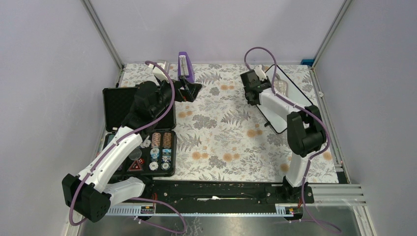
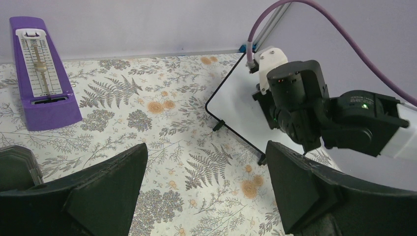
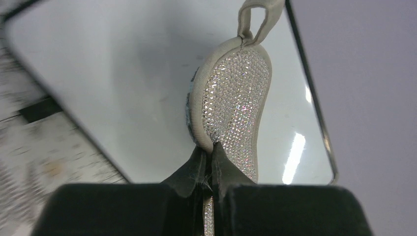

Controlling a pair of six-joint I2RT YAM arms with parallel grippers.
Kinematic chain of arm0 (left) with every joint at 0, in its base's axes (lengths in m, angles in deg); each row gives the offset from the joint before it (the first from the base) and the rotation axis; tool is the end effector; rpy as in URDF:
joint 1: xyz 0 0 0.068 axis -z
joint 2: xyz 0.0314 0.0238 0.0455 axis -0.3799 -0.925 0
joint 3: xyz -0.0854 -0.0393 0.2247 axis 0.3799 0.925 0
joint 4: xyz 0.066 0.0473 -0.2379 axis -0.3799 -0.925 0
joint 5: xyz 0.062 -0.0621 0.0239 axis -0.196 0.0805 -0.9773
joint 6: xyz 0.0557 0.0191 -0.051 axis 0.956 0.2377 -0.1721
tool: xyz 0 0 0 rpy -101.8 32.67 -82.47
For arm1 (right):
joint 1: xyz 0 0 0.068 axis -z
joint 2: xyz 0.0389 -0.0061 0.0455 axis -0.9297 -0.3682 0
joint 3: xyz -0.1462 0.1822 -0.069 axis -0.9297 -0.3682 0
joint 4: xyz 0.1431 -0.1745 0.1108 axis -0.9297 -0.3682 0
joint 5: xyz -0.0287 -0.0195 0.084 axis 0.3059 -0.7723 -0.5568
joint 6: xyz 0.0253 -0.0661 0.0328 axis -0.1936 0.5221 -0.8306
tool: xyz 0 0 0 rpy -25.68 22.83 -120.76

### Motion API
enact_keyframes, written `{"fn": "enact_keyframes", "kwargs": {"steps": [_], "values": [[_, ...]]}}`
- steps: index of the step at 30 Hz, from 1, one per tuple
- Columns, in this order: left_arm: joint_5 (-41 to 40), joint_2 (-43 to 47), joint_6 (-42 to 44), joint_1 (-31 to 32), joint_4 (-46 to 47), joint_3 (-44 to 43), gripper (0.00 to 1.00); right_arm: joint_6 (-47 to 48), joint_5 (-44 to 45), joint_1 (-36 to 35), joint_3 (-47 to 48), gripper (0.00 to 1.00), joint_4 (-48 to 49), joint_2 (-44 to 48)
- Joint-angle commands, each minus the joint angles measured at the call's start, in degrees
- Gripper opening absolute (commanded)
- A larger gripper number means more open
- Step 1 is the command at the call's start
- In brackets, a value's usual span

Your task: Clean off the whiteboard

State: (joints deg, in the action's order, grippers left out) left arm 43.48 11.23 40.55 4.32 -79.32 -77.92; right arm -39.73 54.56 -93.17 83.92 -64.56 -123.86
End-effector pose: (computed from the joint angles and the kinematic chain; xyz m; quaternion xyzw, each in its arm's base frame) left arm 0.2568 -0.1389 0.3551 0.0674 0.7185 -0.3368 0.6048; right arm 0.3838 0.1168 0.2006 -0.0691 0.8415 -0.3801 0.3778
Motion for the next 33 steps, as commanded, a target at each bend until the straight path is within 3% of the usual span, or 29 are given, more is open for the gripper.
{"fn": "enact_keyframes", "kwargs": {"steps": [1, 7, 10, 14, 17, 24, 29, 33], "values": [[1.1, 1.0, 0.0, 0.2, 2.3, -1.6, 0.99, -0.1, 6.5, 1.0, -1.9, 0.0, 0.7, -5.2], [1.1, 0.6, -0.1, 0.3, 2.3, -1.6, 0.99, -5.3, 2.2, -4.3, -4.2, 0.0, -0.5, -12.6], [1.1, 0.6, -0.1, 0.3, 2.3, -1.6, 0.99, -9.7, -4.3, -7.6, -3.6, 0.0, -2.4, -14.3], [1.1, 0.5, -0.1, 0.3, 2.3, -1.6, 0.99, -12.2, -14.6, -9.5, -3.8, 0.0, -1.7, -11.4], [1.1, 0.3, -0.1, 0.3, 2.3, -1.6, 0.99, -12.8, -17.3, -9.8, -3.9, 0.0, -1.7, -6.4], [1.1, 0.6, -0.1, 0.3, 2.2, -1.7, 0.99, -10.4, -4.8, -8.5, -6.4, 0.0, -2.4, 6.3], [1.0, 0.8, -0.1, 0.4, 2.3, -1.6, 0.99, -12.5, 0.9, 0.0, -7.4, 0.0, -4.5, 11.1], [1.2, 0.8, -0.2, 0.4, 2.3, -1.6, 0.99, -9.1, 8.0, 6.1, -8.1, 0.0, -3.2, 12.2]]}}
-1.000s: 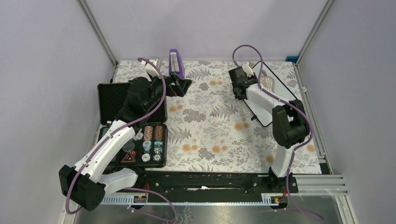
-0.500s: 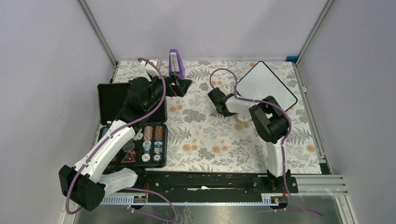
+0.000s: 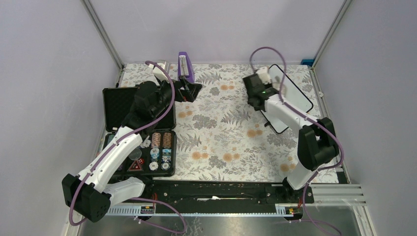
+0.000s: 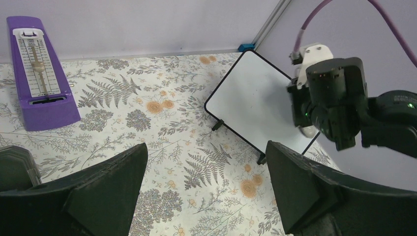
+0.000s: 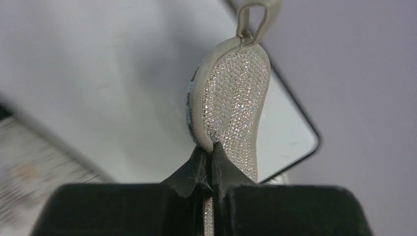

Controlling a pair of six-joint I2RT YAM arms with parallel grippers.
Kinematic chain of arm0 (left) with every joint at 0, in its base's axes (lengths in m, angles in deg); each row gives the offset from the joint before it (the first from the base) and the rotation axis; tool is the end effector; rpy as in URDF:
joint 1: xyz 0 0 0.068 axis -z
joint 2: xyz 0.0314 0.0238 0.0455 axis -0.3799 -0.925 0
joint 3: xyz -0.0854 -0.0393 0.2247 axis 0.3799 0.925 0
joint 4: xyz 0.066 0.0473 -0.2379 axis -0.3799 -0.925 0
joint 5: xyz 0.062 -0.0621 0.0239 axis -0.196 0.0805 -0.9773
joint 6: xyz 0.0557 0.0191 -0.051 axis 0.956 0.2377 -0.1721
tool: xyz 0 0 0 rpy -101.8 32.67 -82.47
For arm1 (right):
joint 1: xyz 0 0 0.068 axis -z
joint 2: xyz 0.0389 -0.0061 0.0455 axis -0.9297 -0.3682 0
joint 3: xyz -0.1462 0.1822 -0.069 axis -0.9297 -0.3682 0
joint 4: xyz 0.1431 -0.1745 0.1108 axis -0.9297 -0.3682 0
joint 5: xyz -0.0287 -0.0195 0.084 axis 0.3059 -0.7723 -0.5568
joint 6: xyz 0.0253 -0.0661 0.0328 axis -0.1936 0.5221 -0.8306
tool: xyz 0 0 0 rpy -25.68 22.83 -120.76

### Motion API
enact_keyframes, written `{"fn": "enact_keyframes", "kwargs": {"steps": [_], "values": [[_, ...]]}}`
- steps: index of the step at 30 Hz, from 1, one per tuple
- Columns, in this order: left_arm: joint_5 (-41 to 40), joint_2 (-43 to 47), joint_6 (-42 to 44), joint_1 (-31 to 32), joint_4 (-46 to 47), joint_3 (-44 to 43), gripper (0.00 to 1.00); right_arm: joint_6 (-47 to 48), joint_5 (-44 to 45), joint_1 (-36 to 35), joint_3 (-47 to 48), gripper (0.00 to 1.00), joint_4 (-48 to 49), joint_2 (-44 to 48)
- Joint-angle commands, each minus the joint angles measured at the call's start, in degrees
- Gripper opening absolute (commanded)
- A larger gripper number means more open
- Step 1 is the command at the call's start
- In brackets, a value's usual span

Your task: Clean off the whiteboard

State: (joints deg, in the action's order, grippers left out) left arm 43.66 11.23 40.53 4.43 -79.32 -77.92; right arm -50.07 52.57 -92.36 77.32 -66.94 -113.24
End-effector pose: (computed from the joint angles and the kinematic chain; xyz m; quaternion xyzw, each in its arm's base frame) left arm 0.2564 -0.1395 0.3551 0.0690 0.7183 -0.3385 0.6039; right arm 0.3523 0.0982 0.2266 0.0129 0.8470 -0.3276 0.4184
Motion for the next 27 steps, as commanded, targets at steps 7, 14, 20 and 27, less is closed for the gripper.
{"fn": "enact_keyframes", "kwargs": {"steps": [7, 14, 20, 27], "values": [[1.1, 1.1, -0.2, 0.4, 2.4, -1.6, 0.99, -3.0, 13.2, 8.8, -3.6, 0.0, -4.7, -1.8], [1.2, 1.4, -0.3, 0.6, 2.4, -1.6, 0.99, -18.1, 7.7, 5.0, -4.7, 0.0, -18.2, -7.6], [0.9, 1.4, -0.1, 0.8, 2.4, -1.5, 0.99, -26.0, 1.3, -3.7, -6.0, 0.0, -22.3, -12.8], [0.3, 1.2, 0.3, 0.9, 2.1, -1.6, 0.99, -29.2, -7.9, -14.2, -1.6, 0.0, -23.4, -16.8]]}}
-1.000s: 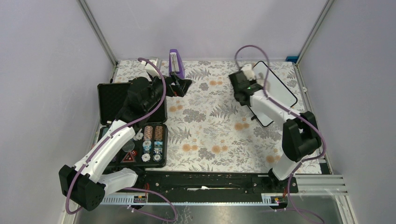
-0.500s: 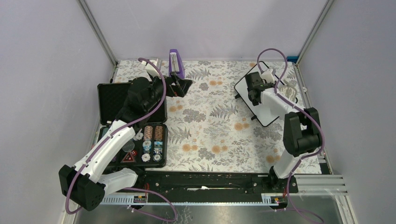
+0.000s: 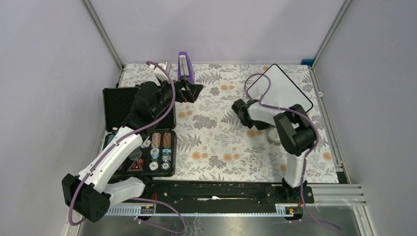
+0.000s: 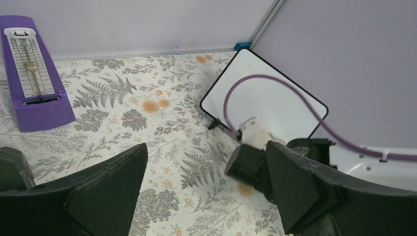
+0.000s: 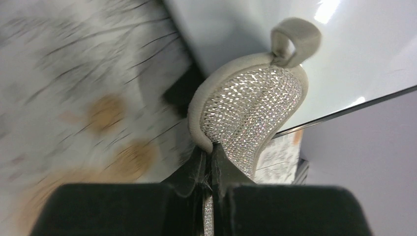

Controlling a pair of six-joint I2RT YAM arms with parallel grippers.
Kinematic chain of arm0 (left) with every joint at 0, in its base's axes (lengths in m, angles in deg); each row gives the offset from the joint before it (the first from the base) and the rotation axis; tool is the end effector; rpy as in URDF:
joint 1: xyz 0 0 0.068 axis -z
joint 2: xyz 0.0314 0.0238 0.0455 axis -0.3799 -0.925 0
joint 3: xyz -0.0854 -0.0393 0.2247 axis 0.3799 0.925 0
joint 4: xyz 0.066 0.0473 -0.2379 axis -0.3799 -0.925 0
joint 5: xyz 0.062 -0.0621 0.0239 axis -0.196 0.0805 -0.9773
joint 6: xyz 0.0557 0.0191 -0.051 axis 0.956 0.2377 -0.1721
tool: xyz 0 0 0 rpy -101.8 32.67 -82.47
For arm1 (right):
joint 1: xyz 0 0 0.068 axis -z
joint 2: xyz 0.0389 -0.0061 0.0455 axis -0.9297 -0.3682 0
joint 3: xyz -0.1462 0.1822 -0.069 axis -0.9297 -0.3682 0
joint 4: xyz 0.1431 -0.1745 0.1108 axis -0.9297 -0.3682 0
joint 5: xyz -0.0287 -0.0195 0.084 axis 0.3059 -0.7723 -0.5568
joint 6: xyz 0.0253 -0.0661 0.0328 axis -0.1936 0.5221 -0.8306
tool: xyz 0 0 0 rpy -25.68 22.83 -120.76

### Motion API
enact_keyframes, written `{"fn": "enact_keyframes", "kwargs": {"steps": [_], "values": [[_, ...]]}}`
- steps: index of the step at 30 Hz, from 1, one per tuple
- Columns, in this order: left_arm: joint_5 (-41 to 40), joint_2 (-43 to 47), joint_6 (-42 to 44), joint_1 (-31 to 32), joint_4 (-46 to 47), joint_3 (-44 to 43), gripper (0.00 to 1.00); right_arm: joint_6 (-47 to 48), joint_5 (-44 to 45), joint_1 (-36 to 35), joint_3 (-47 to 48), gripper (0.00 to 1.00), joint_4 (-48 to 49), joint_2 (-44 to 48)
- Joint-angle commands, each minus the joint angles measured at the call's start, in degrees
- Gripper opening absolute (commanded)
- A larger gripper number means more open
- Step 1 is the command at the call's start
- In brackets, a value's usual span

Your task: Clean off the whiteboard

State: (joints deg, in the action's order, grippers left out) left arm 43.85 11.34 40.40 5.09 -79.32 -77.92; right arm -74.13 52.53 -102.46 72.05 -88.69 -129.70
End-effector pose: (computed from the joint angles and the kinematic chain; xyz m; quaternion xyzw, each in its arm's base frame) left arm 0.2542 -0.1424 0.3557 0.0735 0.7172 -0.3439 0.6016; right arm 0.2931 0.1337 0.0932 -0.0538 0.8924 -0.3861 0.2273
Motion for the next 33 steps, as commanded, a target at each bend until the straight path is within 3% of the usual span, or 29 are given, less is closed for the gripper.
{"fn": "enact_keyframes", "kwargs": {"steps": [1, 8, 12, 14, 19, 23, 24, 29, 33], "values": [[0.1, 1.1, 0.5, 0.3, 2.1, -1.6, 0.99, -4.4, -9.7, -5.4, 4.2, 0.0, -1.0, -0.1], [-0.2, 1.1, 0.8, 0.3, 1.9, -1.8, 0.99, 1.8, -20.1, -11.9, 5.4, 0.0, 2.5, 8.3], [-0.8, 1.4, 1.2, 0.3, 1.6, -1.8, 0.99, 6.5, -44.2, -12.0, -0.8, 0.01, 13.5, 17.5], [-1.3, 1.4, 1.4, 0.3, 1.5, -1.8, 0.99, 5.5, -52.2, -11.9, -3.2, 0.01, 17.2, 19.5], [-2.2, 1.4, 2.2, 0.3, 1.0, -1.9, 0.99, 2.1, -51.8, -12.7, -7.8, 0.0, 19.7, 20.2], [-3.3, 1.1, 2.9, 0.2, 0.4, -2.2, 0.99, 1.4, -44.8, -18.0, -7.9, 0.0, 17.6, 18.4], [-3.5, 1.0, 3.0, 0.3, 0.2, -2.3, 0.99, 1.1, -43.7, -19.6, -7.7, 0.02, 17.3, 17.7], [-5.0, 0.7, 3.9, 0.3, -0.3, -2.3, 0.99, 0.4, -47.1, -27.7, -7.7, 0.34, 20.6, 15.3], [-6.5, -0.4, 4.9, 0.8, -1.2, -2.6, 0.99, 0.4, -50.6, -29.7, -11.2, 0.54, 26.4, 20.5]]}}
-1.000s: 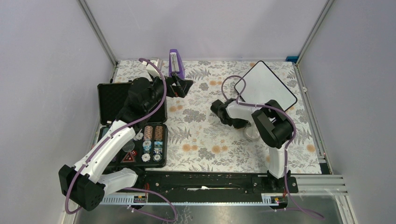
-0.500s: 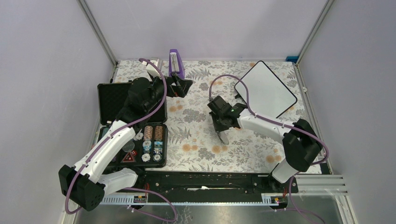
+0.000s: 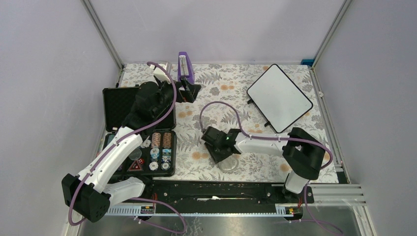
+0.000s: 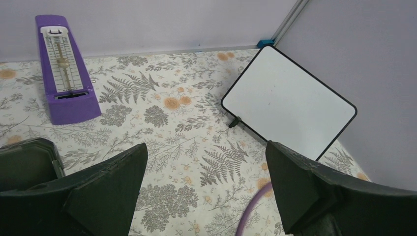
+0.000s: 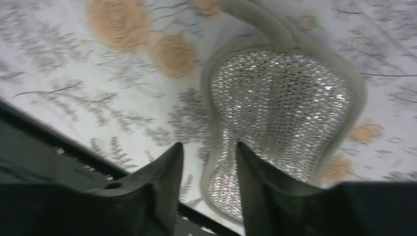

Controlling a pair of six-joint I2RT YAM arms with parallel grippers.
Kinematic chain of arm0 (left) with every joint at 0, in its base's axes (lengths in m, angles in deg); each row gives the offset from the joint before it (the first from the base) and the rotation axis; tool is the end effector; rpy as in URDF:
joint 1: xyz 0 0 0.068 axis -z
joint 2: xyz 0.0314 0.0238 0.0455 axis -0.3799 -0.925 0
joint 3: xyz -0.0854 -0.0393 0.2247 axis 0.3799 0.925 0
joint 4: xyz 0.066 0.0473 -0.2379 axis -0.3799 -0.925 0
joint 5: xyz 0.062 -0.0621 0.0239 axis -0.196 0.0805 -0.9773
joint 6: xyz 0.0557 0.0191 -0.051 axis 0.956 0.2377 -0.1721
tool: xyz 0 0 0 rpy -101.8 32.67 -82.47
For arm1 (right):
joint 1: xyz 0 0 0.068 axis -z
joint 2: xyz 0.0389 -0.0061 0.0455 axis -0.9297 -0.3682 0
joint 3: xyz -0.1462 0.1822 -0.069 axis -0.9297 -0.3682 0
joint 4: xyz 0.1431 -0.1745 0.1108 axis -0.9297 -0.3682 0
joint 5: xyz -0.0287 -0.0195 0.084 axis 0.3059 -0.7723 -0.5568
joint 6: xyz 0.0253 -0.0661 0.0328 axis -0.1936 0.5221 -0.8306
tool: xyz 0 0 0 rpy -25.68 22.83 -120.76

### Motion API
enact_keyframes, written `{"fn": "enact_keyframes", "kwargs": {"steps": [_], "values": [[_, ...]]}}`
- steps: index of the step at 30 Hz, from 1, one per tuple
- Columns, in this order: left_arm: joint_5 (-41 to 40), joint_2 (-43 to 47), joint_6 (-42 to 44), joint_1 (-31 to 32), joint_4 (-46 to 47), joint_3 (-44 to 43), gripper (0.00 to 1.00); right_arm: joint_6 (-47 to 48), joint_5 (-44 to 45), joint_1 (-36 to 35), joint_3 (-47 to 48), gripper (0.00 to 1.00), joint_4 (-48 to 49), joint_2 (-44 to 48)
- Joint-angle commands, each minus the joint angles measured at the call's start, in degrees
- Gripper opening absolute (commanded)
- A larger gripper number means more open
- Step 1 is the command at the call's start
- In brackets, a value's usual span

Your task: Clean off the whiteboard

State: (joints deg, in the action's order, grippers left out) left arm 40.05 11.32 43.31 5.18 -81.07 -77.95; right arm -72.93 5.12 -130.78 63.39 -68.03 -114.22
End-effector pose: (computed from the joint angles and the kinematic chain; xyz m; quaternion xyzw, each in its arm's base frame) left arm 0.2563 -0.1391 0.3515 0.0696 0.7282 -0.3036 0.6106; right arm 0.1611 0.2934 0.1241 -0.2912 0.9258 0.1290 0.2034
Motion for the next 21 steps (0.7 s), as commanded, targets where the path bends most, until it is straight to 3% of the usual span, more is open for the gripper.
{"fn": "enact_keyframes", "kwargs": {"steps": [1, 5, 7, 14, 21], "values": [[-3.8, -0.6, 2.5, 1.2, 0.2, -2.7, 0.99, -0.6, -2.1, -1.4, -3.6, 0.59, 6.4, 7.9], [-10.1, -1.1, 5.6, 3.7, -0.7, -3.0, 0.99, 1.8, 5.9, -1.3, -5.9, 0.9, 5.2, 20.6], [-13.1, -0.9, 7.0, 5.4, -2.2, -3.0, 0.99, 2.8, 11.0, -1.3, -6.5, 0.99, 3.7, 28.2], [-15.2, 4.8, 4.4, 6.2, -10.1, -6.2, 0.99, 5.9, 28.6, -1.2, -2.4, 1.0, -4.8, 45.3], [-16.5, 13.0, 1.6, 6.1, -26.7, -18.5, 0.99, 16.9, 38.9, -1.2, 11.3, 1.0, -6.9, 51.7]]}}
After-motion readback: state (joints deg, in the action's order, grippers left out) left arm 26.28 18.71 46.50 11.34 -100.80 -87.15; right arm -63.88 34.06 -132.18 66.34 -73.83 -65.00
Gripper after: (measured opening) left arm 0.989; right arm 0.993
